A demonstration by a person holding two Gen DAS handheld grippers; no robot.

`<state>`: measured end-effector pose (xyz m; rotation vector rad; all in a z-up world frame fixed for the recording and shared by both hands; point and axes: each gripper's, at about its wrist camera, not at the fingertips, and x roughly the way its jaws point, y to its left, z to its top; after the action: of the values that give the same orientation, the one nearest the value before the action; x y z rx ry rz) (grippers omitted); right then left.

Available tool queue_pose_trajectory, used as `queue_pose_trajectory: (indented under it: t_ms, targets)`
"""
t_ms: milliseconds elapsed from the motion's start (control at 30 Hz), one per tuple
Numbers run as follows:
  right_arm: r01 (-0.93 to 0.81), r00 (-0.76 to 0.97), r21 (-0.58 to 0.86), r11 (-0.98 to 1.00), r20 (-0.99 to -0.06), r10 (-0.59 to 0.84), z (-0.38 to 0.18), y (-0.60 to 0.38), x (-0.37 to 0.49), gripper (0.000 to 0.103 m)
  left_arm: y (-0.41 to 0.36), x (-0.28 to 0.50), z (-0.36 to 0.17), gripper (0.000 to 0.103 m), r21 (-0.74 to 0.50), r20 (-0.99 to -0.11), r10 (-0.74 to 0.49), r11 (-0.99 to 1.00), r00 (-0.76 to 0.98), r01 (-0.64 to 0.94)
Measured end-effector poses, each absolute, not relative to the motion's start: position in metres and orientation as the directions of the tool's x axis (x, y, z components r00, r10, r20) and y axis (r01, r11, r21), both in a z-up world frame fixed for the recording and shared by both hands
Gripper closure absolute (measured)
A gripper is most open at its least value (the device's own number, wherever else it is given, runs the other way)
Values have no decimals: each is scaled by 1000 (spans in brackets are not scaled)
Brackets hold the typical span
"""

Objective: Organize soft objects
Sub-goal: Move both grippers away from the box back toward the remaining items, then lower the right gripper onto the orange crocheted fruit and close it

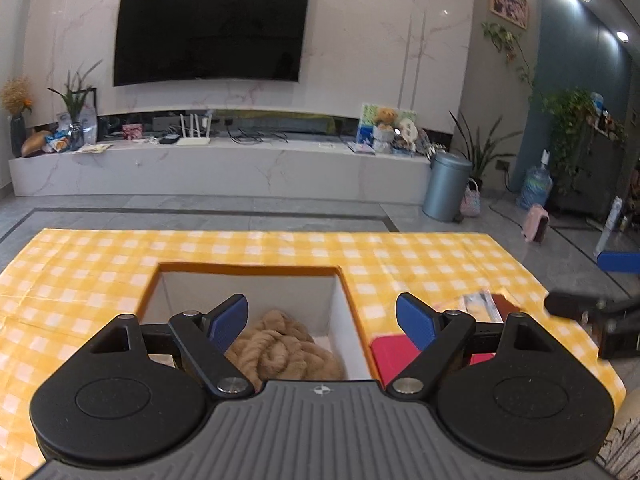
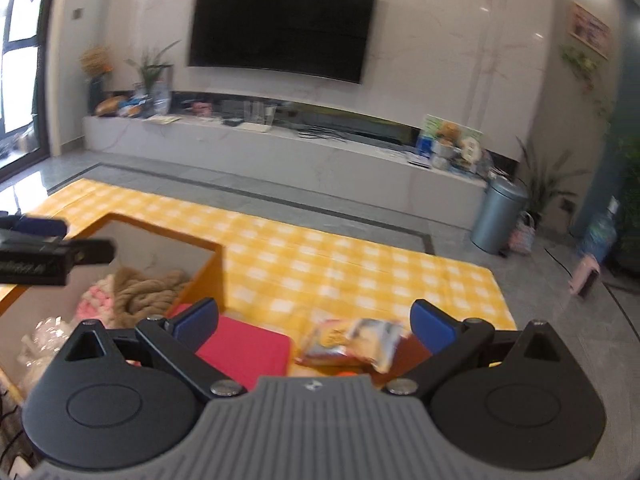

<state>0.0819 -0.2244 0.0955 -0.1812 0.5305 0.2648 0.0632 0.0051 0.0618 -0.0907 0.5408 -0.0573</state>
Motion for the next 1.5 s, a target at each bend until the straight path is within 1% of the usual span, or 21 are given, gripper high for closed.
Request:
queue_pose_trajectory:
  t_ms: [67, 200, 300, 433, 500, 567, 633, 667, 700, 733, 800, 900, 1033, 1067, 1133, 1200, 1300, 1333, 1367, 1400, 1500]
  targets:
    - [-265, 836, -66, 962, -512, 195, 94, -239, 83, 3, -4, 66, 58, 5, -88, -529, -86, 995, 844, 46]
    - [-201, 840, -22, 979, -518, 161, 87, -267, 90, 3, -26, 72, 54, 5, -41, -569, -57, 998, 820, 41]
    - [-148, 825, 10, 989, -551, 129, 74, -286, 102, 3, -39, 77, 56, 5, -27, -599, -102, 994, 794, 107]
    - [-84, 796, 20, 996, -600, 79, 54, -306, 116, 3, -60, 86, 56, 5, -32, -628, -114, 992, 770, 121]
    - [-50, 783, 86, 995, -616, 93, 44, -318, 126, 3, -77, 92, 55, 5, -7, -637, -129, 987, 760, 161]
    - [-37, 762, 180, 983, -631, 145, 29, -330, 140, 3, -93, 98, 55, 5, 35, -650, -118, 982, 751, 184]
    - [-51, 707, 261, 964, -673, 220, 6, -336, 158, 7, -105, 101, 56, 5, 100, -655, -82, 976, 751, 194]
    - [-53, 675, 295, 954, -693, 252, -6, -338, 166, 16, -109, 102, 55, 5, 128, -648, -64, 973, 759, 192]
    - [-46, 657, 321, 946, -704, 270, -17, -337, 171, 23, -112, 104, 53, 5, 147, -644, -51, 971, 764, 189]
    - [-28, 645, 328, 944, -715, 268, -26, -337, 177, 23, -115, 108, 51, 5, 160, -644, -40, 970, 764, 185]
    - [-19, 618, 294, 955, -748, 243, -38, -330, 186, 23, -117, 116, 46, 5, 175, -649, -17, 970, 761, 171]
    - [-75, 626, 297, 952, -729, 277, -45, -320, 193, 23, -117, 126, 39, 5, 188, -656, 12, 971, 755, 148]
    - [-129, 608, 327, 936, -720, 335, -54, -302, 206, 23, -120, 132, 31, 5, 249, -691, 55, 954, 721, 167]
    - [-147, 596, 306, 941, -731, 331, -57, -294, 208, 23, -121, 130, 30, 5, 257, -690, 60, 952, 721, 167]
    - [-162, 588, 223, 961, -761, 276, -64, -276, 211, 23, -120, 127, 30, 5, 265, -688, 61, 949, 724, 171]
    - [-161, 590, 139, 977, -780, 208, -70, -263, 213, 27, -118, 124, 33, 5, 262, -683, 57, 950, 728, 171]
    - [-161, 604, 61, 985, -783, 148, -78, -255, 215, 28, -117, 121, 37, 5, 253, -677, 58, 954, 733, 159]
    - [-160, 606, 54, 986, -783, 141, -79, -254, 215, 28, -117, 120, 38, 5, 250, -677, 55, 955, 733, 159]
    - [-162, 605, 55, 985, -783, 144, -80, -253, 215, 32, -117, 120, 39, 5, 248, -677, 53, 955, 734, 160]
    - [-169, 603, 60, 984, -783, 152, -81, -253, 214, 37, -117, 119, 40, 5, 249, -677, 52, 955, 734, 162]
    - [-188, 613, 53, 981, -774, 159, -80, -252, 211, 43, -122, 118, 42, 5, 264, -675, 57, 950, 736, 169]
